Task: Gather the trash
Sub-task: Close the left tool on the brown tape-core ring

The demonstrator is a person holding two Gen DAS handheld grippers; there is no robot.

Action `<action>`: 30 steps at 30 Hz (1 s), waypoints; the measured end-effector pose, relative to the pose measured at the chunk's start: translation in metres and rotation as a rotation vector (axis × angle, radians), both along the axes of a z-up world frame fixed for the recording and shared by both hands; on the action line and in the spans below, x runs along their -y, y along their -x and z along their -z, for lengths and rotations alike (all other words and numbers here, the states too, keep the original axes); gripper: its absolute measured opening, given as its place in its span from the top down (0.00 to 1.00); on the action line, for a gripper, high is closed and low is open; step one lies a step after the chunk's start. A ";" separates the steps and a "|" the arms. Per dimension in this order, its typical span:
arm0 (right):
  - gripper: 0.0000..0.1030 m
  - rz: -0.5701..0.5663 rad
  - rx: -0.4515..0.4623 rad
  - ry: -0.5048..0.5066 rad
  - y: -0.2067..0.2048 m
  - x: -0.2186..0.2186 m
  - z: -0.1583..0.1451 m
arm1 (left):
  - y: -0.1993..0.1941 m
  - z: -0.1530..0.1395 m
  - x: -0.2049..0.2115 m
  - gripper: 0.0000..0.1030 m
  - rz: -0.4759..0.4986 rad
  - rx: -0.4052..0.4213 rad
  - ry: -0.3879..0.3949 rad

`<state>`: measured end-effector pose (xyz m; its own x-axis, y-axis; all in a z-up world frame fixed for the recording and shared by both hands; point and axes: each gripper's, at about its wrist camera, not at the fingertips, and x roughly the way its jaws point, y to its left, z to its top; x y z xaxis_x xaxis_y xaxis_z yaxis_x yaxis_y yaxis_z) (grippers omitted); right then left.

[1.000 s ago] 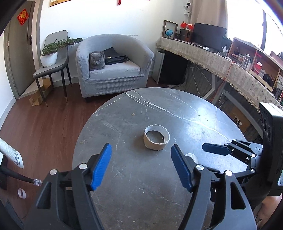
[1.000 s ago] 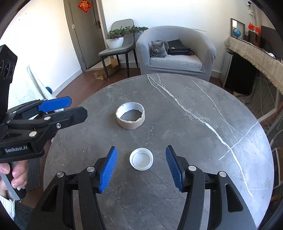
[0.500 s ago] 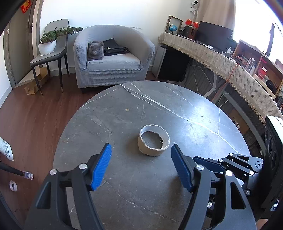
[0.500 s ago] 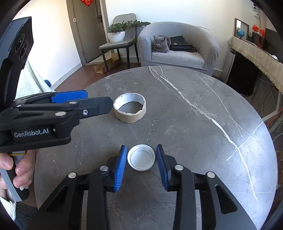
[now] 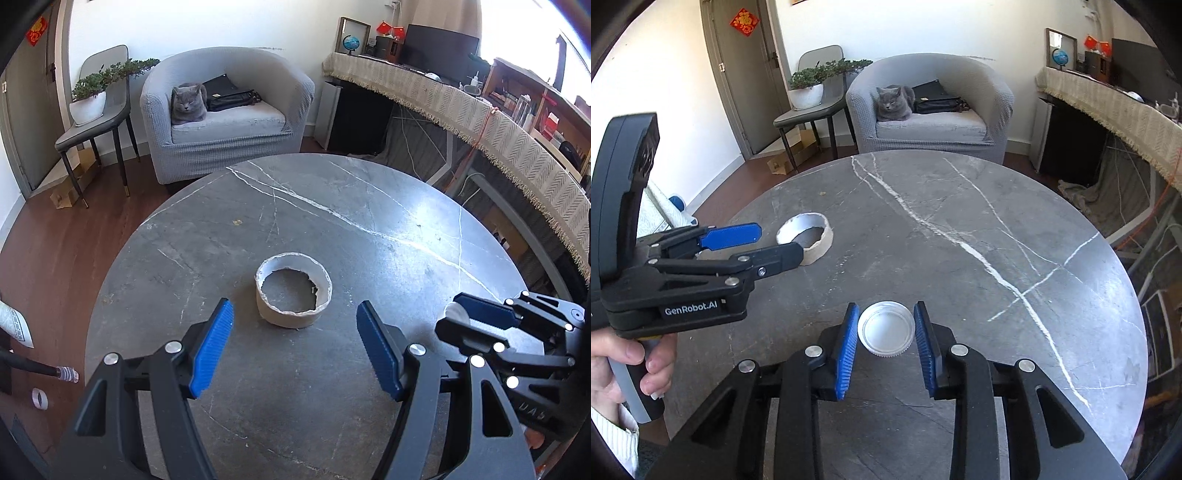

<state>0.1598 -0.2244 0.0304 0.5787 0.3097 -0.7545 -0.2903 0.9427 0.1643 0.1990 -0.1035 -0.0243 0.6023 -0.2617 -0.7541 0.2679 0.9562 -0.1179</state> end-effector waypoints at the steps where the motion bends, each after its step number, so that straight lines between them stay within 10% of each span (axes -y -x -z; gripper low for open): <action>1: 0.71 0.009 0.000 -0.011 -0.001 0.005 0.000 | -0.001 0.001 0.002 0.30 -0.001 0.000 -0.011; 16: 0.71 0.017 0.004 -0.060 0.003 0.018 -0.005 | -0.020 0.010 0.028 0.36 0.024 -0.010 -0.174; 30: 0.71 -0.016 0.020 -0.064 0.010 0.006 -0.018 | 0.000 0.007 0.020 0.52 -0.010 0.010 -0.143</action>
<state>0.1497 -0.2308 0.0486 0.5878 0.3659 -0.7216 -0.3088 0.9258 0.2180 0.1991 -0.1231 -0.0310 0.6119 -0.1458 -0.7774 0.2585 0.9658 0.0224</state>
